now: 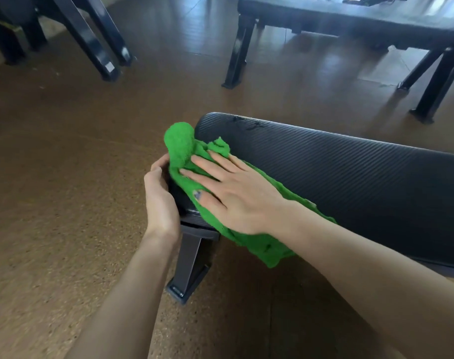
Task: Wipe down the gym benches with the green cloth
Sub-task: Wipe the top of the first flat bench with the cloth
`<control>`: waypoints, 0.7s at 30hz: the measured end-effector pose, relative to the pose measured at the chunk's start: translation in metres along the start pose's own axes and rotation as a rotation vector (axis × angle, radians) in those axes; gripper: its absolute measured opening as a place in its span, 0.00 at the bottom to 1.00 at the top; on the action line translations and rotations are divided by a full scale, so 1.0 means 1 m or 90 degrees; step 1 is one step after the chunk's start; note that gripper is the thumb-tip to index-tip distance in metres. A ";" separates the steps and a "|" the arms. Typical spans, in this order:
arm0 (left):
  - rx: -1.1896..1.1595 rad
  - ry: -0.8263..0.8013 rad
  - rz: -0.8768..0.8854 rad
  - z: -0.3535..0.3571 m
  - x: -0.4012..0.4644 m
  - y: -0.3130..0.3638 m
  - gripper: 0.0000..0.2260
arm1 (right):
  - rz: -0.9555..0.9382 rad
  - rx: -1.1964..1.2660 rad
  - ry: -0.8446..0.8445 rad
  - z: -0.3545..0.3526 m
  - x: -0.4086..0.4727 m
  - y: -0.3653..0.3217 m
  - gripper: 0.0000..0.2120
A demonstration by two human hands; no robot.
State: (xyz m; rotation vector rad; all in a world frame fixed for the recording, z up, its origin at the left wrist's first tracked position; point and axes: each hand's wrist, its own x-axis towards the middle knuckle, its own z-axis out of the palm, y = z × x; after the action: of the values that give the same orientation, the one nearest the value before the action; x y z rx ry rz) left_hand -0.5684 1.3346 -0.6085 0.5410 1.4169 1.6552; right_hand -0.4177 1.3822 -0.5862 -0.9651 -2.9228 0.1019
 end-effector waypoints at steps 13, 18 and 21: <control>-0.066 0.014 -0.044 0.002 -0.006 0.005 0.23 | -0.040 -0.061 -0.047 -0.008 -0.056 0.000 0.27; -0.169 -0.016 -0.062 0.002 -0.010 0.008 0.26 | -0.001 0.002 0.012 0.003 0.012 -0.012 0.25; -0.192 0.014 -0.074 -0.005 -0.011 0.008 0.25 | 0.032 0.031 0.012 0.005 0.018 -0.020 0.29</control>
State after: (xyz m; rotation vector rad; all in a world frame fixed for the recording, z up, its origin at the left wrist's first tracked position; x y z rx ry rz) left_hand -0.5694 1.3233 -0.5997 0.2651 1.1612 1.7431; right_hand -0.4443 1.3764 -0.5887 -1.0258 -2.8654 0.1638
